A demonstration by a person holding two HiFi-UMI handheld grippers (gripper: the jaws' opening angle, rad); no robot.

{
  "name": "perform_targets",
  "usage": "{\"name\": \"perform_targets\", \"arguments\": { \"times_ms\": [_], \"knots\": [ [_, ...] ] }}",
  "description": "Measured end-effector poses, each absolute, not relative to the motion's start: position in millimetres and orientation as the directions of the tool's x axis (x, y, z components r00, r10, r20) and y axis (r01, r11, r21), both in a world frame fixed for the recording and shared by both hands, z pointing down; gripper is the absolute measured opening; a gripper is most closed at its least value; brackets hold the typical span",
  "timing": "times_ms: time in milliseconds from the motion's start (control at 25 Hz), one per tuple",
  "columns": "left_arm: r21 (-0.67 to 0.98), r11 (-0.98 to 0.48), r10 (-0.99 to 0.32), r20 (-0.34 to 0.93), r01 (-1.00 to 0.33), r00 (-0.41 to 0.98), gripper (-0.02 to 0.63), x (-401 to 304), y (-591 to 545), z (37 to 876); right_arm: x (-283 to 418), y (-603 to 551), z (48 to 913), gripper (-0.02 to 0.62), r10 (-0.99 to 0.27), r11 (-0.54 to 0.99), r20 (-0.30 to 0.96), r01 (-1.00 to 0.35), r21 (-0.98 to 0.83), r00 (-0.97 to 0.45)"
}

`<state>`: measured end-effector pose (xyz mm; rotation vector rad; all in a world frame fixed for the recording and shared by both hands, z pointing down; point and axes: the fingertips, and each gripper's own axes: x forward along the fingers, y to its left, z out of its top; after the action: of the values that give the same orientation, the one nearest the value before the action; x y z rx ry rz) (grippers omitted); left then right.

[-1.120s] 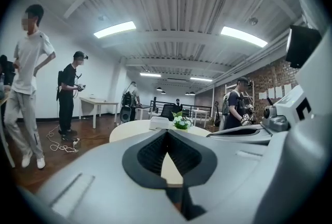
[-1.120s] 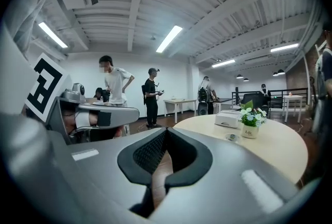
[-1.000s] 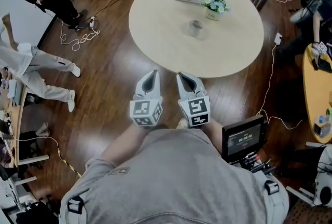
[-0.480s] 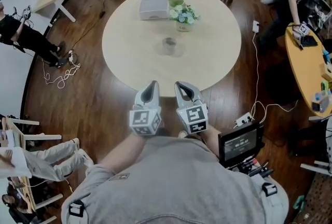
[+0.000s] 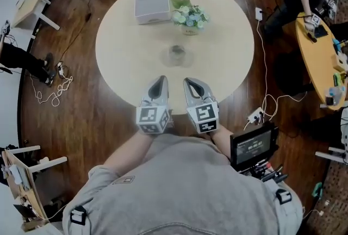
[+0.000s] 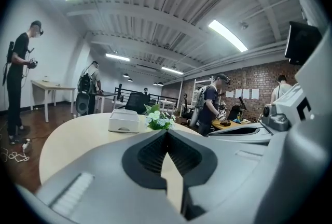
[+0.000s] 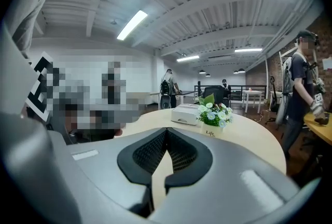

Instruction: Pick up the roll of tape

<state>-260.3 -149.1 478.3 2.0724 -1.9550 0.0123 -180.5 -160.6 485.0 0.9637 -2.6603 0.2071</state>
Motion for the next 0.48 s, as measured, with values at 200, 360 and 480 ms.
{"name": "perform_targets", "arguments": {
  "times_ms": [200, 360, 480],
  "knots": [
    [0.221, -0.090, -0.962, 0.233, -0.971, 0.142, 0.000, -299.3, -181.0, 491.1, -221.8, -191.3, 493.8, 0.014, -0.634, 0.726, 0.359, -0.688, -0.029, -0.684],
    [0.239, -0.144, -0.942, 0.266, -0.960, 0.207, 0.000, -313.9, -200.9, 506.4, -235.0, -209.8, 501.3, 0.014, -0.676, 0.676, 0.383, -0.737, -0.020, -0.630],
    [0.243, -0.166, -0.930, 0.283, -0.956, 0.234, 0.000, -319.1, -215.7, 516.8, -234.5, -223.5, 506.2, 0.014, -0.697, 0.648, 0.399, -0.762, -0.007, -0.596]
  ]
}}
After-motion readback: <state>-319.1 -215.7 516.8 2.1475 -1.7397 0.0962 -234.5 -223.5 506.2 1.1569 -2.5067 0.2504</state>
